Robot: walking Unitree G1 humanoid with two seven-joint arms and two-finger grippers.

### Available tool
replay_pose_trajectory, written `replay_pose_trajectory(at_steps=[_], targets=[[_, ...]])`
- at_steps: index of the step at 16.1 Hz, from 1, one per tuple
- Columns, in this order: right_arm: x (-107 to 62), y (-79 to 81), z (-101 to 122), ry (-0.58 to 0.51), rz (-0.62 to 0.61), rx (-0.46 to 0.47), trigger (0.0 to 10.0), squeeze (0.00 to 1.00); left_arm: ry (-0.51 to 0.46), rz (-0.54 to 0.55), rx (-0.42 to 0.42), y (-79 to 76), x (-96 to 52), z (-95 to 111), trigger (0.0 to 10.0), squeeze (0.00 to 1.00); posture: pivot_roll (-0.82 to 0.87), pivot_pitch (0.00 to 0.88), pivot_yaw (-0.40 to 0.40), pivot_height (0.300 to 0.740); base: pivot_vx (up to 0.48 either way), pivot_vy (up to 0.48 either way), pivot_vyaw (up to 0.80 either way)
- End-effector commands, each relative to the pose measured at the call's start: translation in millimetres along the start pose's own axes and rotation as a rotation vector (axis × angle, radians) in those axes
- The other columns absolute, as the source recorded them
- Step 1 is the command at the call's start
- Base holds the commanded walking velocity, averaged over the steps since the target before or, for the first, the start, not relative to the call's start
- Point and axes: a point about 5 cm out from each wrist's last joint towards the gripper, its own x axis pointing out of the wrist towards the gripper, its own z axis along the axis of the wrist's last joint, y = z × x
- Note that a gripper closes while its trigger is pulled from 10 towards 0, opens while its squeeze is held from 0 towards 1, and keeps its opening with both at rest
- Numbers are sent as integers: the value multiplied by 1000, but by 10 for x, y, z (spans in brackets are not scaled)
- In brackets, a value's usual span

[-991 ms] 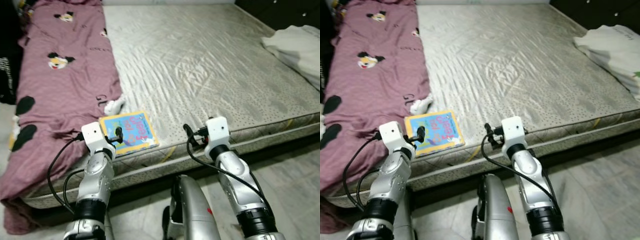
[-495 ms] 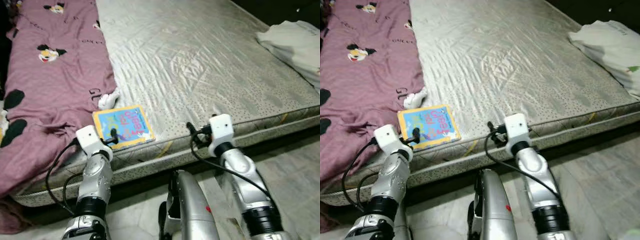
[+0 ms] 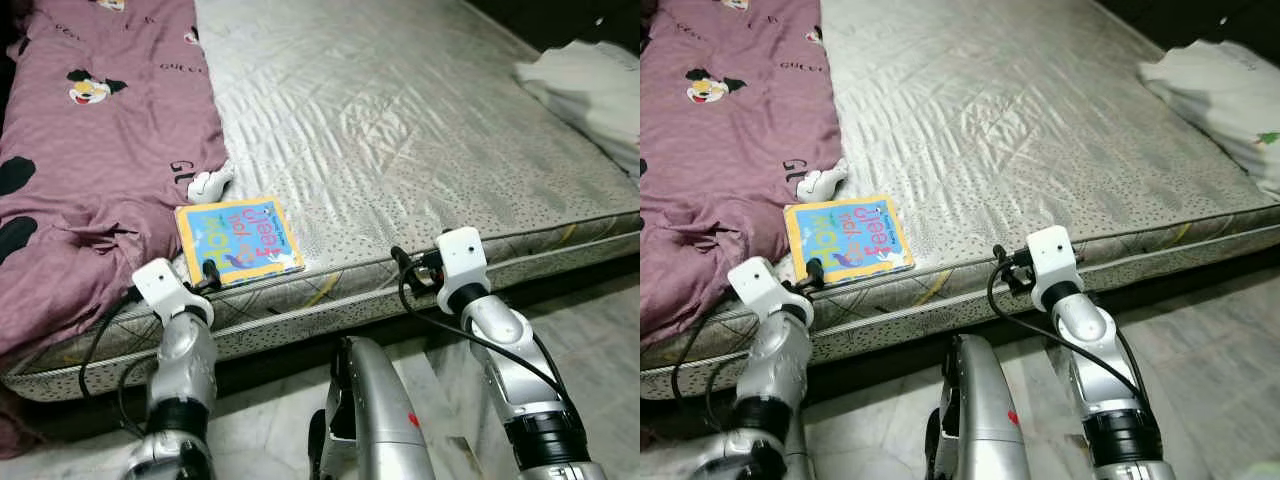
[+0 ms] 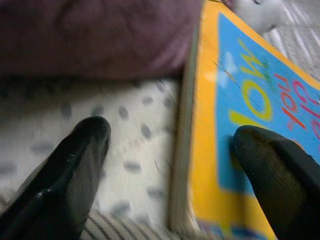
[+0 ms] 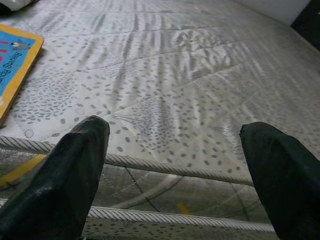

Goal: Clean up the room

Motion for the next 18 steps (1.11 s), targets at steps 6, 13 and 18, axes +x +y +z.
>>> replay_pose_trajectory(at_steps=[6,13,18], targets=[[-47,-229,81,-8,-50,-51,10000,0,155,-37,-12,7,117,-112,10000,0,-121,83,-168,495,0,0,0],[-30,-162,97,-30,-80,-39,10000,0,285,-292,0,-379,98,-251,10000,0,-120,63,-116,495,0,0,0],[-9,-160,103,-34,-93,-35,10000,0,362,-389,-94,-414,42,-356,0,0,-115,58,-106,495,0,0,0]])
